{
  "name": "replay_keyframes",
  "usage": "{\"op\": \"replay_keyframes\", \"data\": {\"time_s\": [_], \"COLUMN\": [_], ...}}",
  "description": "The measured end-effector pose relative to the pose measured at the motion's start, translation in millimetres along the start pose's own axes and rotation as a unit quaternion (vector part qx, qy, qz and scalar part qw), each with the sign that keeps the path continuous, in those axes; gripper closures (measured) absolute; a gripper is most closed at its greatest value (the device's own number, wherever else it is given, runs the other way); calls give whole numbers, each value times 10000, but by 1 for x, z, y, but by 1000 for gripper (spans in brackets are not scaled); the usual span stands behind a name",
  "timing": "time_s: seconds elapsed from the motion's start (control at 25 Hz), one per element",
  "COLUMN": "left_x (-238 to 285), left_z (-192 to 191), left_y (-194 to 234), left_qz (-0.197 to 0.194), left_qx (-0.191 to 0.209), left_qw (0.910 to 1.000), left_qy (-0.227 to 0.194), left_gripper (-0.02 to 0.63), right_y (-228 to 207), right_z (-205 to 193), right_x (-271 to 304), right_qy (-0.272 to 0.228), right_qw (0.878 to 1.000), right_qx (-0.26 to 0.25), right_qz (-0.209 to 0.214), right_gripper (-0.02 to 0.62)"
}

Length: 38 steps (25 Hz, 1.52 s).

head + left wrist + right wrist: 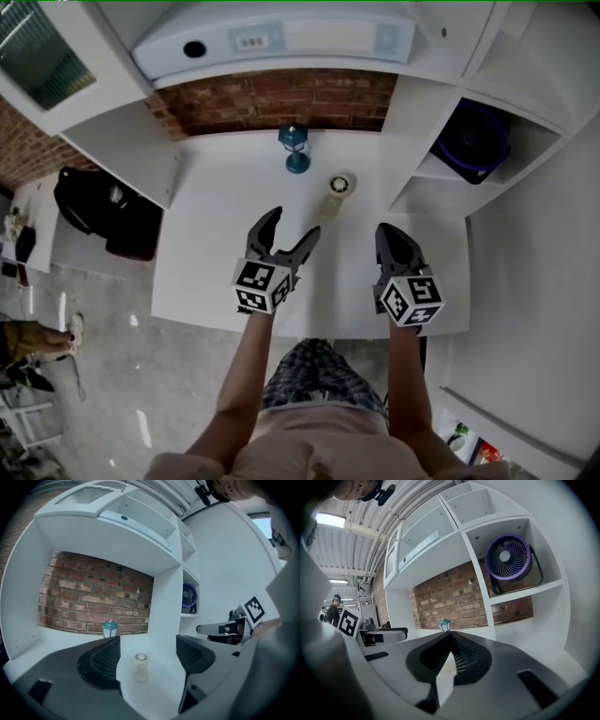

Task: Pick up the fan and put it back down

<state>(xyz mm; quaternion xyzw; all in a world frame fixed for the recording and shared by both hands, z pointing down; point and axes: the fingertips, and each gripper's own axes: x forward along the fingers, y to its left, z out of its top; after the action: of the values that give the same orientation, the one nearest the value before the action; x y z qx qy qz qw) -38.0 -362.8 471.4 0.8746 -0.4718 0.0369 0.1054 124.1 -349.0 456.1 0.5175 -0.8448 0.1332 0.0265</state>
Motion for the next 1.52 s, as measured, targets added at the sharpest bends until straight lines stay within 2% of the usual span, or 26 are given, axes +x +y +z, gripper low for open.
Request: {"op": "replay_keyframes", "data": {"time_s": [0.24, 0.52, 0.76, 0.84, 1.12, 1.28, 1.44, 1.52], "left_x": [53, 108, 150, 162, 185, 189, 192, 192], "left_z": [-49, -108, -142, -152, -175, -185, -196, -199], "left_y": [16, 27, 27, 27, 31, 30, 29, 31], "left_qz": [6, 94, 78, 108, 148, 154, 197, 273], "left_qx": [-188, -303, -397, -318, -145, -54, 221, 317], "left_qw": [9988, 9935, 9887, 9865, 9736, 9642, 9530, 9479], "left_qy": [443, 1097, 1446, 1604, 2272, 2648, 3016, 3157], "left_gripper": [247, 247, 247, 247, 252, 310, 316, 347], "right_y": [-21, -40, -50, -54, -63, -65, -64, -64], "right_z": [-47, -91, -107, -110, -117, -118, -116, -116], "right_x": [39, 74, 87, 91, 98, 98, 97, 97], "right_qy": [429, 841, 950, 995, 1130, 1150, 1125, 1119], "right_qw": [9990, 9962, 9952, 9948, 9934, 9931, 9935, 9936], "right_qx": [128, 201, 178, 158, 142, 185, 172, 158], "right_qz": [36, 124, 143, 144, 109, 108, 88, 75], "right_gripper": [578, 578, 578, 578, 578, 578, 578, 578]}}
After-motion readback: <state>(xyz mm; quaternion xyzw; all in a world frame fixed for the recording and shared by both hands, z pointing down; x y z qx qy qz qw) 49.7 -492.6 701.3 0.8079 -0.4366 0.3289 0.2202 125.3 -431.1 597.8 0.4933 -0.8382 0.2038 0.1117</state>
